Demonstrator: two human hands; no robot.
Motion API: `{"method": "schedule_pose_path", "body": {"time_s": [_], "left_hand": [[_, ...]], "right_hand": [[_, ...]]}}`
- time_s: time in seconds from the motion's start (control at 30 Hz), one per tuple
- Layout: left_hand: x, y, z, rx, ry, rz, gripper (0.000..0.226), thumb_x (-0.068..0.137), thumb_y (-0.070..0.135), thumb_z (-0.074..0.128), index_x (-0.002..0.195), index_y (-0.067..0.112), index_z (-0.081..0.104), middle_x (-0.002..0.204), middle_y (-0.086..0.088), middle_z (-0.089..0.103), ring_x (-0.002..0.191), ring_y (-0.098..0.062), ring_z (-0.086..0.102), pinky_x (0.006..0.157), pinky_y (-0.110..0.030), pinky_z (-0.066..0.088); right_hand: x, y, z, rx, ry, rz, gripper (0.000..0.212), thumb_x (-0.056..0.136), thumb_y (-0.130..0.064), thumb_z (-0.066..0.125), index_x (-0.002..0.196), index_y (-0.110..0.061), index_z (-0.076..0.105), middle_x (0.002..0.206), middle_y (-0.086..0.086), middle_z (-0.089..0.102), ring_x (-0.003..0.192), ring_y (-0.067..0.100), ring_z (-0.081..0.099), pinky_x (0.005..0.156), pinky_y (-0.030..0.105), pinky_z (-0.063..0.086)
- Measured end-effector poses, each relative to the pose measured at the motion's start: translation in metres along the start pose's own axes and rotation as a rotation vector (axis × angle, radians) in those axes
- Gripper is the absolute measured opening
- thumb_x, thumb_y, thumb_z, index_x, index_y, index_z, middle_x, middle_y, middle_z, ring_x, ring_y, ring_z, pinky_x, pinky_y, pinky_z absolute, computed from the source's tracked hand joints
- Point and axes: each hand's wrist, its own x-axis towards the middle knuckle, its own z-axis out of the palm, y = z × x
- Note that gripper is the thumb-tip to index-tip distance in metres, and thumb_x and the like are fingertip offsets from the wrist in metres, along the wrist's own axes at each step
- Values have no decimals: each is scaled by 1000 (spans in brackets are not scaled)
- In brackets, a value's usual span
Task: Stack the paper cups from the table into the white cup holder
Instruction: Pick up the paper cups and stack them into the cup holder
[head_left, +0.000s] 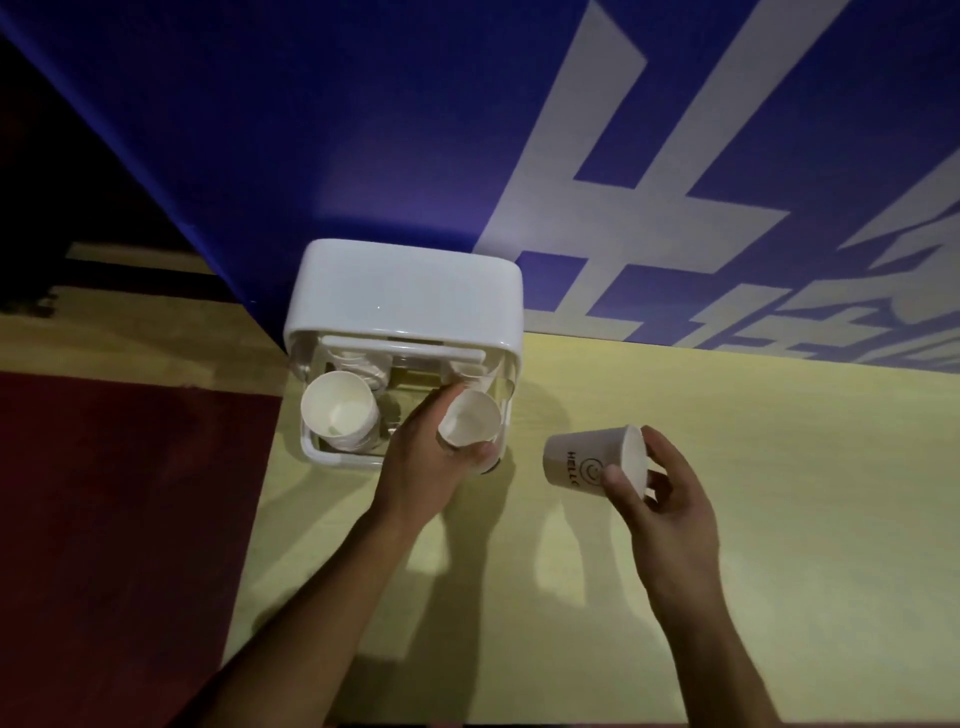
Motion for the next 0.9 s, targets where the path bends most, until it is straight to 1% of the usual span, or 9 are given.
{"method": "schedule_pose_path", "body": {"time_s": [0.07, 0.2, 0.27, 0.37, 0.43, 0.5, 0.6, 0.73, 0.9], "left_hand": [[3, -5, 5, 37, -12, -27, 81, 70, 34, 92, 143, 34, 56, 135, 15, 64, 122, -4, 57, 99, -27, 49], [3, -11, 9, 15, -26, -74, 85, 64, 41, 95, 140, 39, 56, 129, 18, 67, 115, -6, 62, 94, -36, 56], [2, -12, 6, -62, -70, -91, 88, 62, 51, 91, 141, 44, 53, 129, 19, 67, 116, -8, 64, 92, -40, 59], [-4, -14, -2, -96, -108, -108, 100, 62, 39, 94, 148, 45, 42, 132, 21, 63, 120, -3, 62, 96, -38, 57], [-10, -15, -7, -75, -111, -123, 106, 64, 37, 95, 151, 47, 35, 139, 22, 58, 125, 1, 56, 102, -35, 53], [-15, -17, -11, -71, -136, -150, 109, 63, 43, 92, 153, 49, 30, 145, 22, 53, 132, -1, 51, 107, -37, 50], [-18, -17, -12, -85, -192, -165, 105, 66, 44, 89, 152, 51, 30, 142, 22, 56, 131, -2, 54, 106, -41, 50], [-20, -18, -10, -109, -197, -143, 98, 73, 25, 87, 152, 50, 33, 141, 23, 58, 127, 0, 57, 105, -41, 52], [-23, -25, -6, -116, -190, -140, 96, 76, 29, 85, 153, 50, 31, 142, 22, 57, 127, -3, 58, 104, -43, 53]], "right_hand": [[4, -7, 11, -54, -22, -51, 77, 68, -56, 86, 137, -39, 56, 131, -9, 64, 110, 13, 66, 83, 30, 57], [10, -23, 50, -119, -85, -216, 84, 65, -45, 92, 139, -30, 55, 134, -18, 59, 114, 1, 60, 84, 16, 52], [13, -24, 71, -149, -123, -331, 79, 66, -43, 93, 134, -28, 56, 130, -18, 59, 116, 6, 59, 86, 19, 51], [21, -11, 95, -205, -163, -425, 74, 68, -37, 94, 130, -26, 57, 125, -15, 59, 116, 11, 58, 88, 27, 51], [27, 1, 106, -236, -179, -419, 76, 66, -38, 94, 131, -25, 57, 125, -15, 58, 118, 9, 56, 91, 30, 51], [31, 12, 114, -265, -196, -407, 80, 65, -44, 92, 134, -24, 57, 128, -15, 56, 121, 7, 52, 98, 29, 48], [35, 23, 126, -305, -227, -369, 82, 69, -53, 86, 141, -27, 54, 136, -14, 57, 126, 6, 48, 105, 32, 44], [34, 30, 132, -236, -264, -265, 77, 77, -48, 84, 144, -37, 49, 138, -20, 56, 129, -1, 50, 107, 32, 46], [33, 36, 132, -210, -284, -207, 76, 78, -40, 86, 145, -38, 49, 139, -24, 56, 128, -4, 51, 105, 27, 46]]}}
